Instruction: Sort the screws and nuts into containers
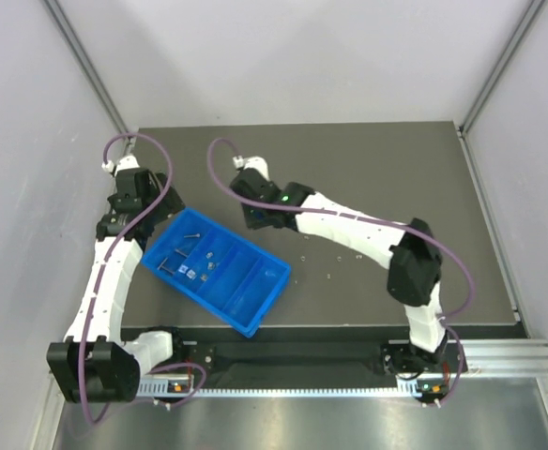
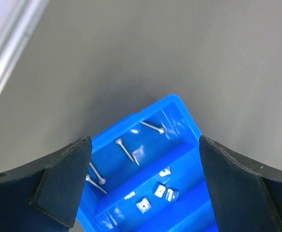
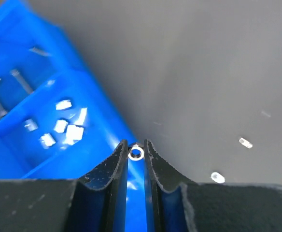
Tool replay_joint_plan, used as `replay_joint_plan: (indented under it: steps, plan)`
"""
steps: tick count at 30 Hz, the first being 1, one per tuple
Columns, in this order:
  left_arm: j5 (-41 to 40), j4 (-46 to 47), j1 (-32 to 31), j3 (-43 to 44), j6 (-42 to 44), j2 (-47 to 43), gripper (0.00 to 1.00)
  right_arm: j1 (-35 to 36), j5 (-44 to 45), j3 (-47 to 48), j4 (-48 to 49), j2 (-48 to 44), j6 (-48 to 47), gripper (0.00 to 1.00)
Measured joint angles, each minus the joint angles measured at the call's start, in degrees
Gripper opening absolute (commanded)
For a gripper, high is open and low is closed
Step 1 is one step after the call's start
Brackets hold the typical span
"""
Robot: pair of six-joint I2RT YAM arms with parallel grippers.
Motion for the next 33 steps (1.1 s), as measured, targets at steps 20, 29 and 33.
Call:
replay_joint_plan:
  steps: [20,29,33]
  plan:
    - [-4.46,0.55,0.00,-0.59,0.02,-2.01,0.98,5.55,-5.38,1.11,-2.21,6.45,-2.89,0.18]
    - [-4.44,0.52,0.00,-0.70,0.02,-2.03,0.98,6.01,-8.35,1.29,-1.68,6.43,-3.96,0.68]
    - [-4.35,0.52,0.00,-0.94,0.04,-2.03,0.98,5.18,-9.66,1.31,-1.90,5.20,-4.04,0.69]
